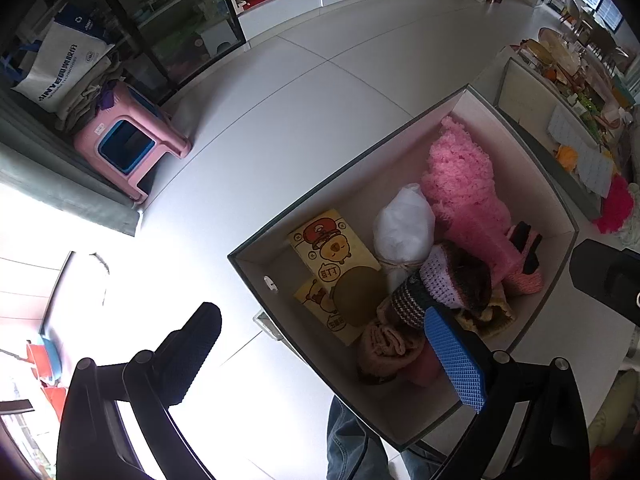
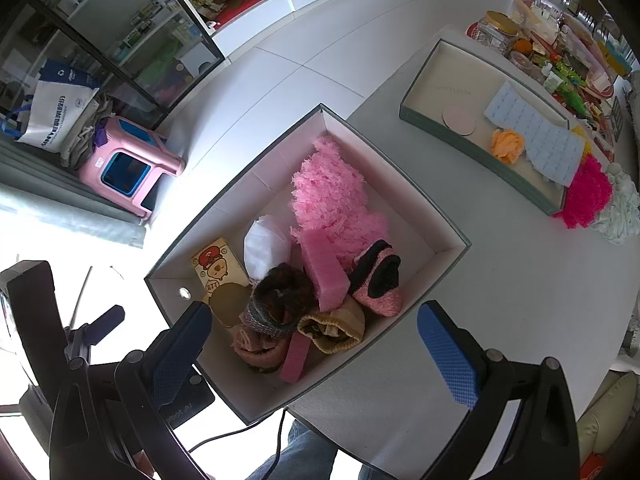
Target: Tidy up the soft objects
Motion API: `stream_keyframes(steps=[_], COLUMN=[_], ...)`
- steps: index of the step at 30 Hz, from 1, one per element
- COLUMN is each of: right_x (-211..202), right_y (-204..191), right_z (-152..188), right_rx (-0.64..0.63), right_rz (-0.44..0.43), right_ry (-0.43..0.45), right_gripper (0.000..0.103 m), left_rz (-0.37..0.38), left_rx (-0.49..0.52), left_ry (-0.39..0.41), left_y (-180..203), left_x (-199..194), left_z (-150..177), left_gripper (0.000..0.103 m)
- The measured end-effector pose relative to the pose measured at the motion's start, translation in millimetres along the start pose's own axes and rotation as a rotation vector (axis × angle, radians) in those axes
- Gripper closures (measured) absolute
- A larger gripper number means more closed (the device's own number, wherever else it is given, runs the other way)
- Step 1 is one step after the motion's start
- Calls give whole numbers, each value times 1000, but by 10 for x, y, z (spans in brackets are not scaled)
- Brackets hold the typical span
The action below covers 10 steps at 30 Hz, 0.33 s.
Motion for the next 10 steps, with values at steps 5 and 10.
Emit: stream_keyframes(steps=[5, 10], right_x=[5, 34], right_y=[-32, -40], right_z=[-3, -6], right_rx=[-4, -8], right_rz=[-2, -6], right_ry=[-5, -13], right_gripper=[0, 0], left_rz=[3, 27], left_rx=[3, 15], left_ry=[-7, 7], left_y=[1, -2], left_x=[27, 13], left_z=[7, 30], left_gripper=[1, 1])
Point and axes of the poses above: each gripper's, at about its wrist camera, not at the fingertips, and x roughly the way its jaws point, y to its right, z to its underside, the point moved 3 cm from there along x, roughly the way its jaws point, and after that the axes turned 10 degrees about -y, right-handed, at the moved point
